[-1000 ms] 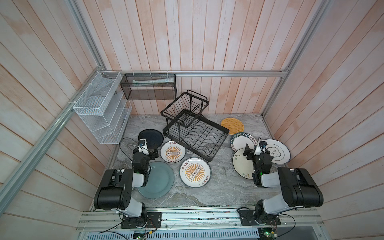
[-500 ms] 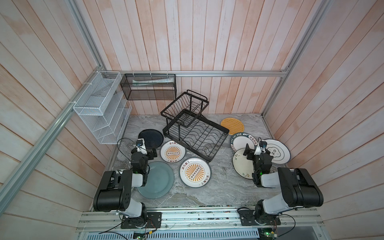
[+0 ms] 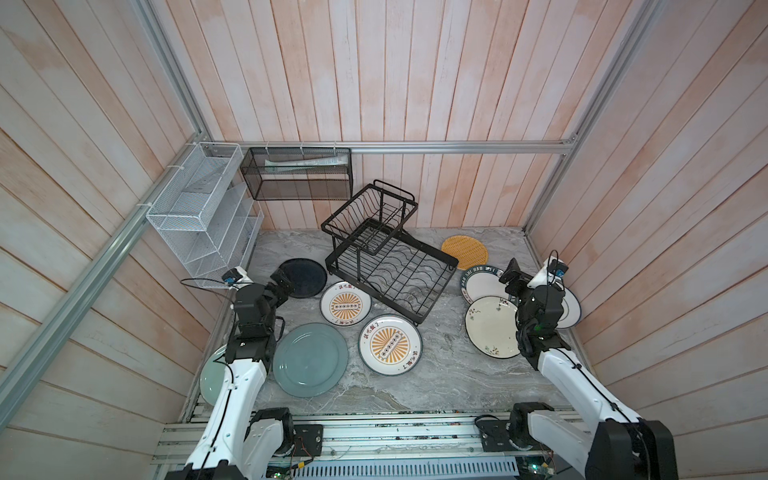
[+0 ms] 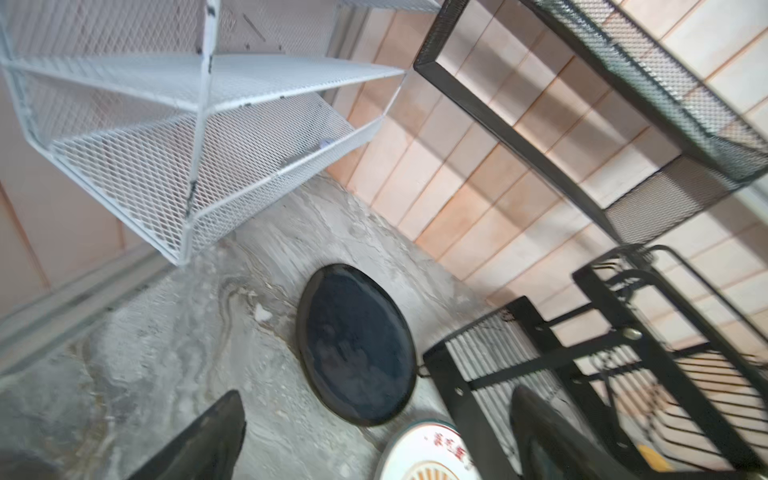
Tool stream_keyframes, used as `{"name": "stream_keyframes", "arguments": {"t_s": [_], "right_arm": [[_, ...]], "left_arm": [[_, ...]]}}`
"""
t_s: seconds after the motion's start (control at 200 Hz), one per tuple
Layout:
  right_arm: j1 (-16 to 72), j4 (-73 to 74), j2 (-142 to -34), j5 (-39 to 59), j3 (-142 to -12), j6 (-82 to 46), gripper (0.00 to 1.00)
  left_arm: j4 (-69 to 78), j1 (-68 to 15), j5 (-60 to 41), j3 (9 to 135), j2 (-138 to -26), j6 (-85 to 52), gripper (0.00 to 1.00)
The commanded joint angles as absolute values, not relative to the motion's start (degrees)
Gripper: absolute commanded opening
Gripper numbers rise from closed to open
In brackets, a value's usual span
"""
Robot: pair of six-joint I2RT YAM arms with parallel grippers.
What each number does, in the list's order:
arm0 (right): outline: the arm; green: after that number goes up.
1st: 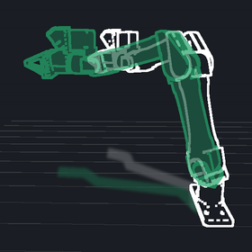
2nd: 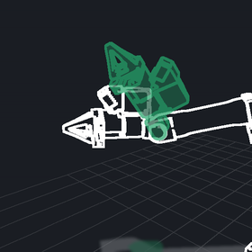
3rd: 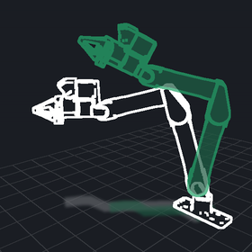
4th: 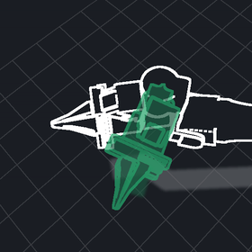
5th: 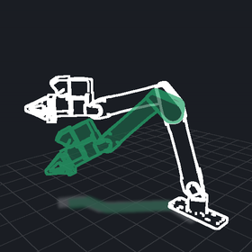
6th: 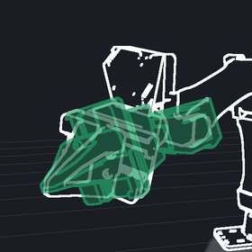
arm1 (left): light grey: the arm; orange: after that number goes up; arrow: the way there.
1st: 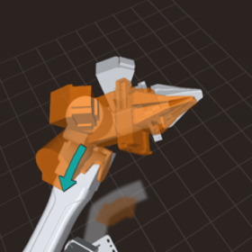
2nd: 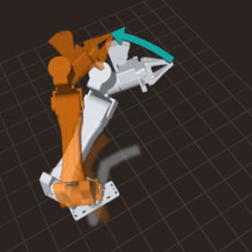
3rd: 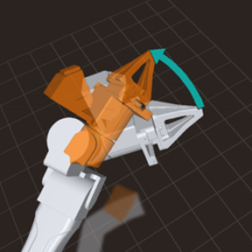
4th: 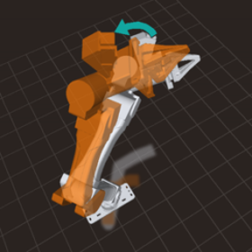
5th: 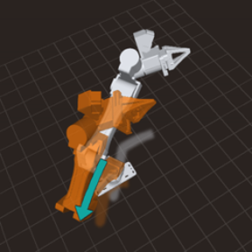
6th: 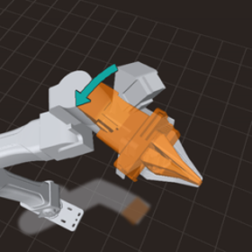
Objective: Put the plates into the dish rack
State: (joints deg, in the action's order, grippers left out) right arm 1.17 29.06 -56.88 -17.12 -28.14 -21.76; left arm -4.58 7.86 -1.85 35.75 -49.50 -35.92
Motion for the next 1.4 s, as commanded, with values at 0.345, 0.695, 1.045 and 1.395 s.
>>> {"name": "stream_keyframes", "arguments": {"t_s": [0.345,0.695,1.045,1.395], "right_arm": [[-16.5,9.1,-50.4,3.9,-21.9,-35.1,0.96],[-36.4,15.1,-56.4,22.5,-13.6,-41.1,0.91],[-39.9,16.8,-59.4,28.7,-10.5,-40.8,0.93],[-39.9,16.3,-68.1,34.1,-11.2,-37.6,0.92]], "left_arm": [[-12.7,2.3,-45.0,36.5,-49.1,-29.9,1.0],[-7.0,-1.1,-51.3,35.2,-51.3,-31.2,1.0],[-5.0,-1.1,-52.5,34.6,-50.1,-32.2,1.0],[-5.1,-1.1,-51.9,34.1,-47.5,-32.5,1.0]]}}
